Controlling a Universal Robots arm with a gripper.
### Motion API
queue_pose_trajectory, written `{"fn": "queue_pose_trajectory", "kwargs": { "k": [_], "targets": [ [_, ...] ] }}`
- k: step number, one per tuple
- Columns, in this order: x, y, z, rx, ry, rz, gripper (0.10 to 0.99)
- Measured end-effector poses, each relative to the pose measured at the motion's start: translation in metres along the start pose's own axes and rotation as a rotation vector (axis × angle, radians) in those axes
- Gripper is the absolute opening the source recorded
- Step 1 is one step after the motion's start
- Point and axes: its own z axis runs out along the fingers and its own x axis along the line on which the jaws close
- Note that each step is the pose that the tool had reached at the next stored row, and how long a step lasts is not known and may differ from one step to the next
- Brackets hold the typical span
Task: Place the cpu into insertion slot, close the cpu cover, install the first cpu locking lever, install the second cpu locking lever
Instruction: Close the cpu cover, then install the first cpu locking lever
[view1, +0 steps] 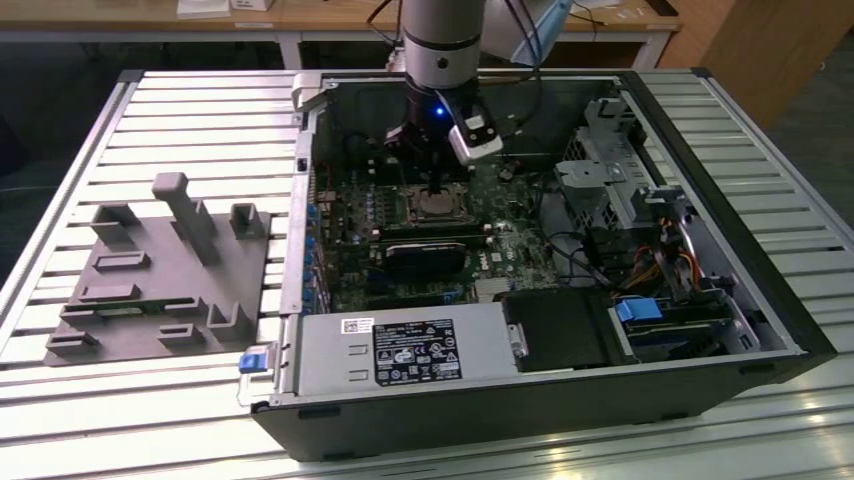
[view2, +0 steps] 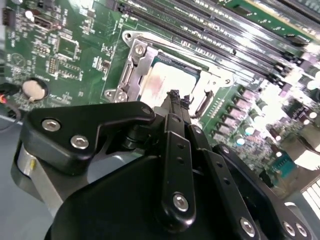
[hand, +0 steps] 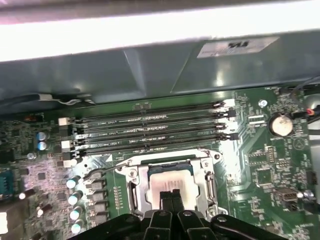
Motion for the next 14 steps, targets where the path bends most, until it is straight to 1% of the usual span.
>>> {"fn": "queue_pose_trajectory", "kwargs": {
  "k": [4,6,14],
  "targets": [
    [-0.0004,0.0004,-0.0109,0.0,0.0001,0.0,0.102],
    [-0.0005,0.0005,-0.0145,0.0,0.0001,0.0,0.102],
    [-0.0005,0.0005,-0.0153,0.0,0.0001,0.0,0.102]
  ]
}}
